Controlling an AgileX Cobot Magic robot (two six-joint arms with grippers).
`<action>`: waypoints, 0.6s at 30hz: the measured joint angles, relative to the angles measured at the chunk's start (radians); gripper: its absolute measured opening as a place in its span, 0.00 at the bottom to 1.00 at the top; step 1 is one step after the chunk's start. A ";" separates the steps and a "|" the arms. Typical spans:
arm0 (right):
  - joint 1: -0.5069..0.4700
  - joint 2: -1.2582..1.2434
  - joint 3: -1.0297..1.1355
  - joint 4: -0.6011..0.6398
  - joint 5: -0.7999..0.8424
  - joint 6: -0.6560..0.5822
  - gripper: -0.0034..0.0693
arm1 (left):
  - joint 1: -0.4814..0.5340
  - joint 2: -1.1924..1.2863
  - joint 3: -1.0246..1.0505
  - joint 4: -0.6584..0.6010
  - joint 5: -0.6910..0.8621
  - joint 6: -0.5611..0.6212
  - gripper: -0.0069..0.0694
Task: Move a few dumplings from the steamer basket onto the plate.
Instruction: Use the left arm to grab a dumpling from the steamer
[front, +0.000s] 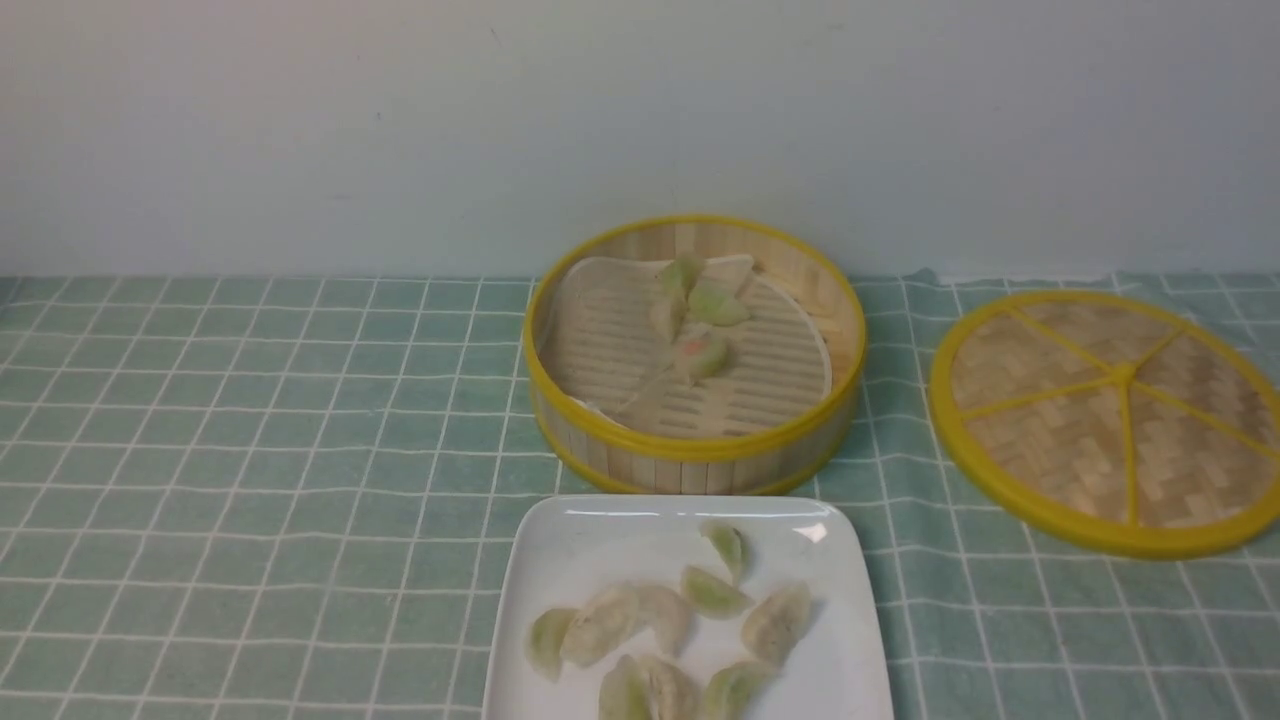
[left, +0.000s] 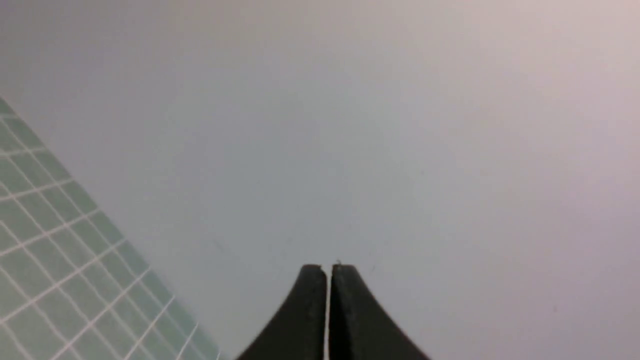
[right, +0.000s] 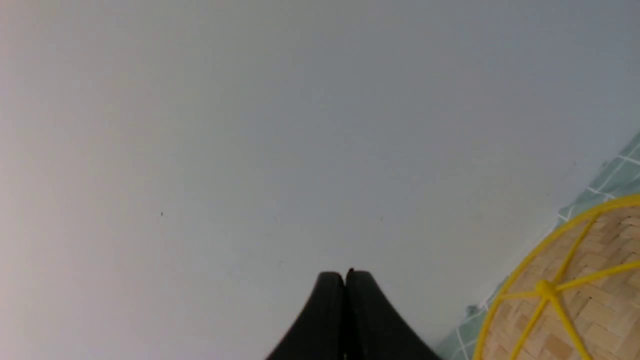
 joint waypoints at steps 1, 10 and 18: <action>0.000 0.000 -0.003 0.000 0.000 0.001 0.03 | 0.000 0.000 -0.005 0.002 0.002 0.000 0.08; 0.043 0.210 -0.520 -0.215 0.520 -0.211 0.03 | 0.000 0.337 -0.508 0.319 0.575 0.128 0.08; 0.052 0.732 -0.998 -0.242 1.178 -0.508 0.03 | -0.004 1.097 -1.007 0.377 1.214 0.349 0.08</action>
